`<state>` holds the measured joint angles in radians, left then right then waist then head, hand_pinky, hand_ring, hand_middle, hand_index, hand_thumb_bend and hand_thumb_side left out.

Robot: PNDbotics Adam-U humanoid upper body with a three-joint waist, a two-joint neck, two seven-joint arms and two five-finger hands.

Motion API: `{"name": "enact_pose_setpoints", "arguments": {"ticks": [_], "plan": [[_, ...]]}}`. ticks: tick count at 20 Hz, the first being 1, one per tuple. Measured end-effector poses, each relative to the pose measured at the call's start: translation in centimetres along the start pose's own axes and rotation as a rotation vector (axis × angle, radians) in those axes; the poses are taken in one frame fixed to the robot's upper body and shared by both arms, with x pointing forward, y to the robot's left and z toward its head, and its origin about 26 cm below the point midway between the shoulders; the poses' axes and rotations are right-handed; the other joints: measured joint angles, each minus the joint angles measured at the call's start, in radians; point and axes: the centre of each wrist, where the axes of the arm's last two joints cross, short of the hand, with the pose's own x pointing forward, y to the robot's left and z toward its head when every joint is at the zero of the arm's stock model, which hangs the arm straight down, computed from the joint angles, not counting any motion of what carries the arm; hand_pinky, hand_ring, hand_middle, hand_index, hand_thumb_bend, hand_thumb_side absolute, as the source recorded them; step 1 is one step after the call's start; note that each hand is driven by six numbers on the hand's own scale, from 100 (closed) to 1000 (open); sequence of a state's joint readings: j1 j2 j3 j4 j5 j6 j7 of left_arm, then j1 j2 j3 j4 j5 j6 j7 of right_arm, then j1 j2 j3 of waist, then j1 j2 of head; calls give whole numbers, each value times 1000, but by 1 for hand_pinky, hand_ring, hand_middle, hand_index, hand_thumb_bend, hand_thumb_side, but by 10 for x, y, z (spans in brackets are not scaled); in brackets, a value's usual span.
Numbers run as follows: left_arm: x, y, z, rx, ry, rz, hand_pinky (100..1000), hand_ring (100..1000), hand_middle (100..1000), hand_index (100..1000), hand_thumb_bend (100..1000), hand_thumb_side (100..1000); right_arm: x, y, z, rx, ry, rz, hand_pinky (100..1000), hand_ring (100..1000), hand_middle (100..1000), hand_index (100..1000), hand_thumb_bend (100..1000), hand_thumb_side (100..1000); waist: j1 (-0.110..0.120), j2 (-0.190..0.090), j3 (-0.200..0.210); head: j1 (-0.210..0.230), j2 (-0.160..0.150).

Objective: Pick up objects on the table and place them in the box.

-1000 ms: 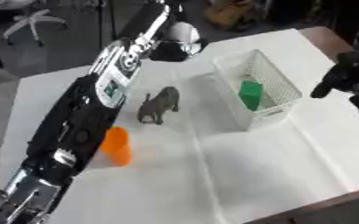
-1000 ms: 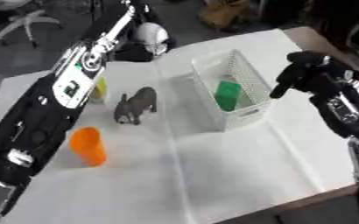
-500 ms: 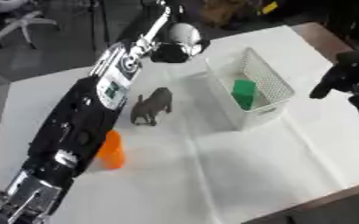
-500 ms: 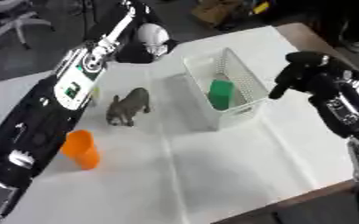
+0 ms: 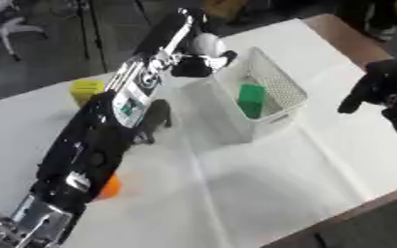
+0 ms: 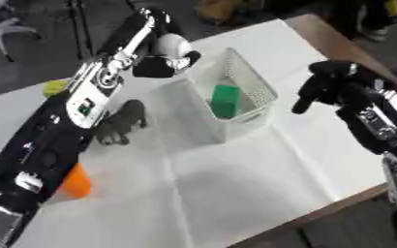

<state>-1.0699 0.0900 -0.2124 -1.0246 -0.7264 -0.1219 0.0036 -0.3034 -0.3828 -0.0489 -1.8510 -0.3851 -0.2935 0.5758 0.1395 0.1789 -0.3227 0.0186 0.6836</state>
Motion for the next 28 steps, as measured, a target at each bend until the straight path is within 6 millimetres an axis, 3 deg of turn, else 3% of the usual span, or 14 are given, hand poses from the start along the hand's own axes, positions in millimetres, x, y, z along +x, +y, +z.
{"name": "enact_pose_setpoints", "arguments": {"ticks": [11, 17, 21, 28], "plan": [[3, -3, -1, -2, -13, 11, 340, 255, 410, 562, 383, 390, 0, 0, -1, 4, -1, 0, 585, 561, 622, 852, 167, 654, 4, 1, -5, 4, -7], [3, -3, -1, -1, -12, 12, 340, 254, 411, 563, 383, 393, 1, -1, -3, 9, -2, -1, 584, 561, 622, 851, 168, 659, 24, 6, -13, 4, -8], [5, -3, -2, 7, -19, 15, 339, 251, 409, 563, 377, 387, 2, -2, -6, 16, 5, 0, 584, 561, 621, 850, 169, 660, 72, 13, -32, 3, -12], [6, -1, -3, 82, -56, 54, 346, 259, 412, 565, 403, 403, 2, -2, -9, 21, 6, -4, 583, 557, 587, 816, 170, 661, 73, 13, -50, 3, -18]]}}
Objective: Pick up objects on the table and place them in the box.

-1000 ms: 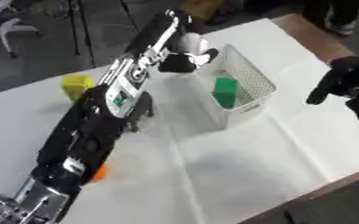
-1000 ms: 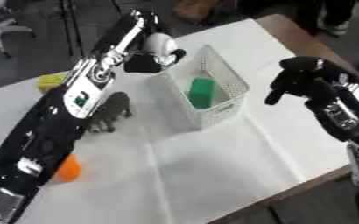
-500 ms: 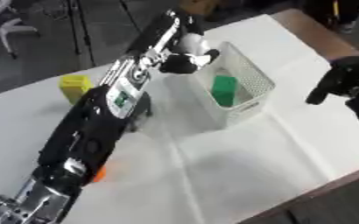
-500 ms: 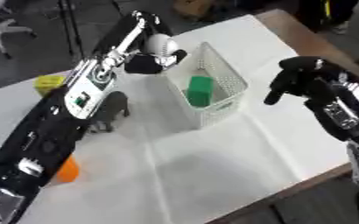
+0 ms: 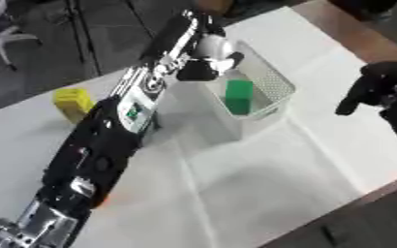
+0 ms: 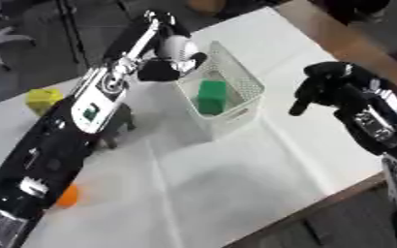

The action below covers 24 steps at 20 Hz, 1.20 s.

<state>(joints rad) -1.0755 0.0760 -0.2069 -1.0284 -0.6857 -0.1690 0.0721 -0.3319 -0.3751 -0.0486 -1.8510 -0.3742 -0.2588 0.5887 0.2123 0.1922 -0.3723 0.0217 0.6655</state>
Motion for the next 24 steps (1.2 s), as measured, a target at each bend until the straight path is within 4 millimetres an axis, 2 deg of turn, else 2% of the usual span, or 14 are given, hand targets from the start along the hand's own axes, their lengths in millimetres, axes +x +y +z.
{"name": "enact_pose_setpoints", "arguments": {"ticks": [7, 11, 16, 17, 18, 19, 24], "plan": [[21, 0, -10, -34, -154, 18, 362, 270, 422, 574, 411, 411, 0, 0, 0, -1, 4, -2, 580, 553, 544, 779, 170, 669, 1, 6, -17, 9, -8], [19, -5, -9, -77, -168, 16, 365, 270, 423, 575, 406, 416, -2, 2, 2, -4, 11, -2, 578, 545, 503, 748, 173, 662, 1, 11, -22, 10, -8], [14, -9, -7, -104, -152, 4, 365, 270, 423, 575, 406, 416, -2, 2, 2, -5, 10, 0, 578, 545, 503, 748, 173, 662, 1, 11, -22, 10, -8], [14, -9, -7, -105, -150, 2, 370, 276, 428, 581, 408, 423, -2, 2, 2, -5, 10, 0, 512, 470, 408, 687, 178, 654, 1, 11, -22, 10, -8], [12, -10, -6, -113, -141, -1, 370, 276, 428, 581, 408, 423, -2, 2, 2, -3, 8, 1, 512, 470, 408, 687, 178, 654, 1, 11, -22, 10, -8], [9, -13, -4, -127, -127, -4, 376, 282, 436, 587, 402, 427, -2, 2, 2, 1, 6, 1, 437, 419, 353, 648, 181, 649, 1, 12, -23, 10, -10], [0, -33, 6, -180, -84, -21, 376, 296, 443, 593, 398, 426, 2, 3, -1, 41, -21, -1, 433, 414, 347, 637, 183, 647, 1, 22, -29, 9, -16]]}}
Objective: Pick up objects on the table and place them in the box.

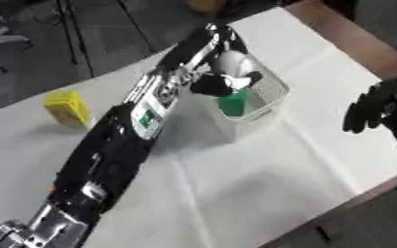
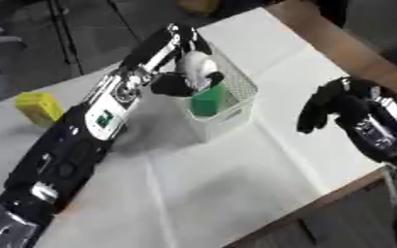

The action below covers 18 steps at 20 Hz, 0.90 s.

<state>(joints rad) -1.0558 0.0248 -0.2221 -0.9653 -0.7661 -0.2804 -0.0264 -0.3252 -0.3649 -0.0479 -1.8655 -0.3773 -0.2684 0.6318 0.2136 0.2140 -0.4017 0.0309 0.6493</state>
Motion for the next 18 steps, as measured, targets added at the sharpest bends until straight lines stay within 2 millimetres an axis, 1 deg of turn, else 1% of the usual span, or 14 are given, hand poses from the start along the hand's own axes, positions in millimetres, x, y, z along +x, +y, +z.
{"name": "enact_pose_setpoints", "arguments": {"ticks": [6, 10, 11, 14, 15, 16, 17, 18], "plan": [[-2, -5, 0, 53, 6, -28, 373, 300, 440, 587, 390, 427, 2, 0, -3, 24, -21, -6, 434, 414, 347, 637, 185, 646, 0, 8, -9, 0, -10], [-4, -5, 0, 113, 56, -37, 375, 309, 450, 593, 395, 422, 2, 2, -6, 37, -37, -14, 433, 413, 346, 637, 184, 648, 0, 13, -17, 3, -26], [-3, -4, 0, 132, 65, -46, 380, 318, 458, 597, 410, 423, 2, 2, -7, 41, -39, -15, 433, 412, 346, 636, 185, 647, 0, 14, -20, 5, -30], [5, 5, -5, 199, 59, -95, 381, 321, 460, 599, 414, 423, 3, 2, -9, 50, -44, -19, 433, 412, 346, 636, 185, 647, 0, 15, -26, 10, -41], [6, 6, -6, 217, 59, -112, 401, 374, 498, 628, 450, 458, 3, 2, -9, 51, -44, -21, 432, 408, 341, 634, 188, 647, 0, 15, -27, 10, -44], [7, 8, -6, 235, 56, -131, 414, 403, 516, 643, 478, 488, 2, 3, -9, 50, -45, -23, 431, 404, 340, 634, 187, 649, 0, 15, -29, 11, -45], [9, 9, -7, 255, 47, -150, 444, 455, 550, 662, 517, 520, 2, 3, -10, 50, -47, -24, 429, 401, 338, 633, 187, 648, 0, 16, -31, 12, -49], [10, 10, -8, 268, 39, -168, 444, 455, 550, 662, 517, 520, 2, 3, -11, 50, -50, -24, 429, 401, 338, 633, 187, 648, 0, 16, -33, 12, -53]]}}
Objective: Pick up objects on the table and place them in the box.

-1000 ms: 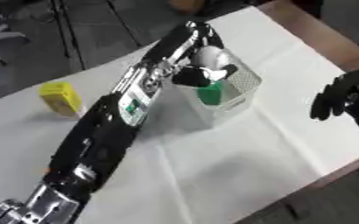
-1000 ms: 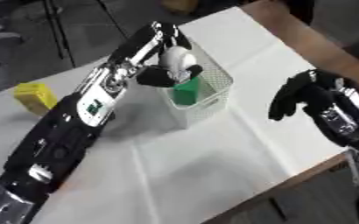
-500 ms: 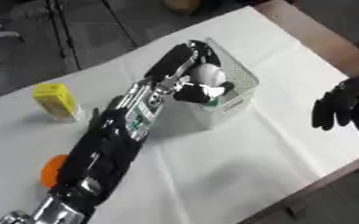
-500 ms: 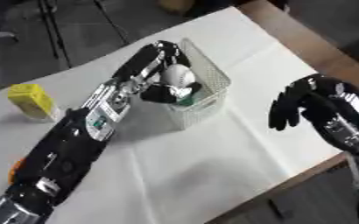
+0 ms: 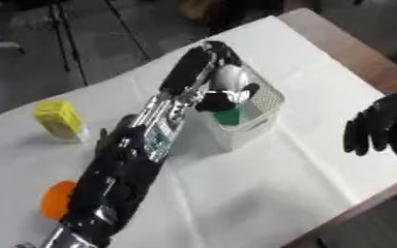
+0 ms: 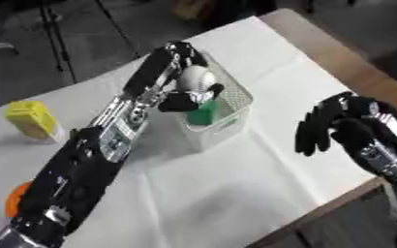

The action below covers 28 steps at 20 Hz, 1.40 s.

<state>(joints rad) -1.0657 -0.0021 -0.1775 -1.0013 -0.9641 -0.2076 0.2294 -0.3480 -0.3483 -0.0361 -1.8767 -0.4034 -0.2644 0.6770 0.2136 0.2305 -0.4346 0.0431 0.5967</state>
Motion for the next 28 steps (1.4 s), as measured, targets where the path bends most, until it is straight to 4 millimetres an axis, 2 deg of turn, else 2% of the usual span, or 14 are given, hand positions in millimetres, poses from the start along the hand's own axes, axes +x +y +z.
{"name": "enact_pose_setpoints", "arguments": {"ticks": [4, 6, 7, 10, 12, 14, 17, 19, 20, 23, 24, 25, 26, 28], "plan": [[2, -1, 0, 7, -30, -68, 461, 480, 577, 676, 544, 536, 0, 0, -1, 1, -3, 2, 429, 401, 338, 633, 186, 648, 0, 0, -2, 0, -7], [2, -2, 0, 2, -40, -100, 586, 693, 773, 784, 819, 599, 0, 0, -1, 1, -3, 2, 427, 398, 334, 632, 186, 647, 0, 0, -2, 0, -9], [1, -4, 1, -9, -40, -116, 633, 755, 816, 812, 896, 624, 0, 0, -1, 1, -3, 2, 427, 398, 333, 631, 185, 648, 0, 0, -2, 0, -9], [-2, -9, 4, -65, -37, -166, 633, 755, 816, 812, 896, 624, 0, 0, -1, 2, -3, 1, 427, 398, 333, 631, 185, 648, 0, 0, -2, 0, -9], [-1, -9, 3, -91, -39, -195, 709, 836, 872, 847, 1000, 680, 0, 0, -1, 2, -3, 1, 426, 396, 330, 630, 185, 649, 0, 0, -1, 0, -9], [0, -10, 3, -103, -37, -220, 770, 879, 904, 872, 1000, 782, 0, 0, -1, 1, -3, 1, 425, 395, 328, 630, 177, 656, 0, 0, -1, 0, -9], [-1, -9, 4, -107, -35, -261, 774, 882, 907, 874, 1000, 797, 0, 0, -1, 1, -3, 1, 425, 395, 327, 630, 176, 656, 0, 1, 1, 0, -9], [-3, -10, 6, -109, -31, -280, 776, 878, 906, 866, 980, 851, 0, 0, -1, 1, -3, 1, 425, 395, 327, 630, 176, 656, 0, 1, 3, 0, -9], [-3, -11, 6, -110, -29, -286, 751, 846, 878, 849, 887, 877, 0, 0, -1, 1, -3, 1, 425, 394, 327, 631, 177, 656, 0, 1, 4, 0, -9], [-6, -9, 6, -88, -12, -282, 750, 845, 876, 848, 881, 879, 0, 0, -1, -1, -3, 1, 425, 394, 327, 631, 177, 656, 0, 1, 14, -3, -8], [-6, -9, 7, -81, -6, -276, 737, 827, 856, 835, 738, 943, 0, 0, 0, -2, -2, 1, 426, 395, 328, 631, 178, 655, 0, 1, 17, -4, -8], [-7, -8, 7, -71, 5, -268, 737, 827, 856, 835, 738, 943, 0, 1, 1, -5, 2, -1, 426, 395, 328, 631, 178, 655, 0, 1, 22, -6, -7], [-10, -7, 7, -62, 20, -260, 712, 815, 852, 856, 506, 1000, -1, 1, 2, -8, 3, -2, 445, 413, 356, 642, 180, 656, 0, 1, 27, -9, -7], [-22, -4, 12, -55, 77, -248, 708, 813, 853, 856, 485, 1000, -1, 1, 7, -23, 12, -2, 454, 422, 376, 652, 181, 657, -1, 0, 55, -20, -3]]}}
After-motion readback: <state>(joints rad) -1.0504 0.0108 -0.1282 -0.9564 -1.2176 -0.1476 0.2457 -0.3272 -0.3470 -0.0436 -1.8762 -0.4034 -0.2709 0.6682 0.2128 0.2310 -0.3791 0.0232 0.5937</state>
